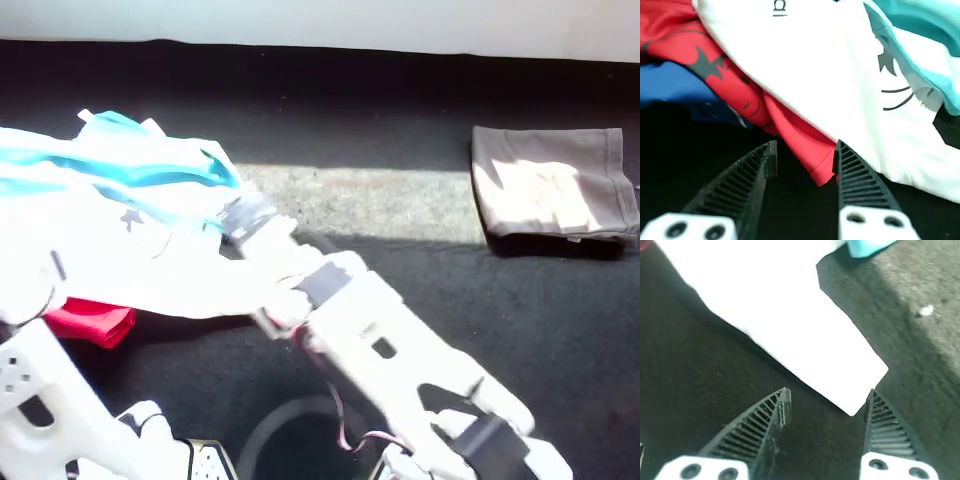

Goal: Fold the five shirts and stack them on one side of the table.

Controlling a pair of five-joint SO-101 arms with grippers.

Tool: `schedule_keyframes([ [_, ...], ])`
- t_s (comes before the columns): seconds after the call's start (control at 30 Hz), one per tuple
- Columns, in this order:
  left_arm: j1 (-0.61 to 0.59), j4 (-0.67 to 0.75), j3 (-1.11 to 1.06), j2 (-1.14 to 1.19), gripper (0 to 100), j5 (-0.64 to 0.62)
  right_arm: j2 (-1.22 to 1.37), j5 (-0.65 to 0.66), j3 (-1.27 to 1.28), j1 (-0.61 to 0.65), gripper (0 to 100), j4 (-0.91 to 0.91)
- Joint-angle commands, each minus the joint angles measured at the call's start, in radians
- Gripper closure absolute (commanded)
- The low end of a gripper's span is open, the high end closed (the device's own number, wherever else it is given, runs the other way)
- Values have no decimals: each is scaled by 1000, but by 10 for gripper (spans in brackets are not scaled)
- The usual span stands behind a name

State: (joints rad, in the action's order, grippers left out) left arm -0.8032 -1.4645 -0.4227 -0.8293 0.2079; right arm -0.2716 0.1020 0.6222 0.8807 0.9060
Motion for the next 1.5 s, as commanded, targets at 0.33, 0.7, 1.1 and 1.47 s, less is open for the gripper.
schedule_keyframes([
  [0.33,-166,15,-70,-13,811,60,305,-3,-74,-18,869,-199],
  [0.7,-162,130,-234,-7,808,61,249,-2,-321,-265,992,88],
  [1.1,24,144,-344,-7,808,61,-202,110,-401,-667,992,202],
  [1.47,143,423,-673,-7,808,64,-472,104,-398,-1038,992,194],
])
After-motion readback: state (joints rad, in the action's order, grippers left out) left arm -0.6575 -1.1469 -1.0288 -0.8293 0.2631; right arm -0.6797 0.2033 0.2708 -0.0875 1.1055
